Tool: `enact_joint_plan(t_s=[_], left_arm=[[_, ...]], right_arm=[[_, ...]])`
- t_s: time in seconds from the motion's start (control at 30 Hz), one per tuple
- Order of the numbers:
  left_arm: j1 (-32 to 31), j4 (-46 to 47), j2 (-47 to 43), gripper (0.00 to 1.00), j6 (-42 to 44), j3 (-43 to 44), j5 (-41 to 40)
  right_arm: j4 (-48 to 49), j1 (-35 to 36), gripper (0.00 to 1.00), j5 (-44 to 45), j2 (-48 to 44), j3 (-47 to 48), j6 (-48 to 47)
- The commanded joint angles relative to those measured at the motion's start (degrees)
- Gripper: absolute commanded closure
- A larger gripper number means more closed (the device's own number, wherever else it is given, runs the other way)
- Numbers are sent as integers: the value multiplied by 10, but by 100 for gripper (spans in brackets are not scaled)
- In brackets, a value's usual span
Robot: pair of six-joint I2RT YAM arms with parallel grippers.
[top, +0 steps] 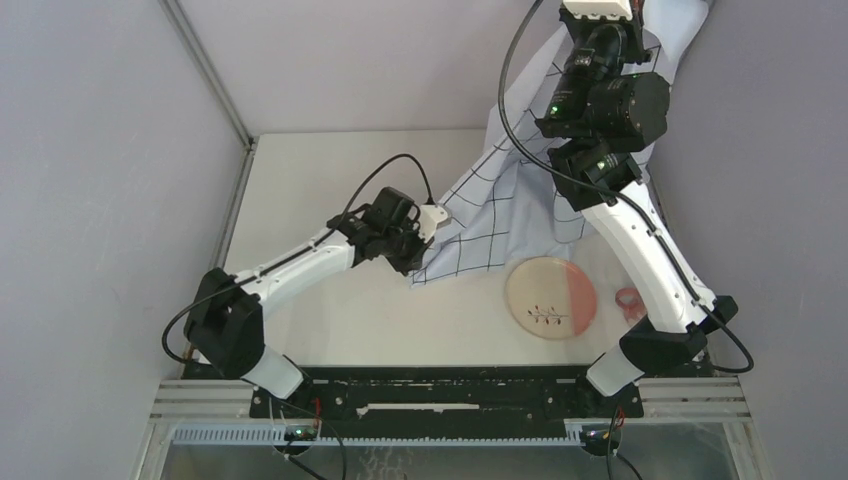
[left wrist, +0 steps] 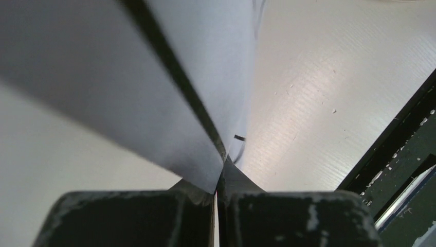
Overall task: Set the dinner table for one person
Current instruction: Flatten out the napkin at the center of the board.
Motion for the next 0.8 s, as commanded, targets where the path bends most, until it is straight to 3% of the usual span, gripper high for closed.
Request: enact_joint_plan(t_s=[0.0,0.3,0.5,0.77], left_arm=[[28,-68,-59,100,28,73,-14],[130,-202,-153,100,68,280,-148],[147,-237,-188,100,99,418,-260],[151,-234,-201,100,122,576,-332]], right_arm=[[36,-28,100,-33,-38,-38,-3],[-6,-99,100,-58,-73,-100,47],[7,-108,100,-78,-108,-149,48],[35,-135,100,-117,-141,-210,60]])
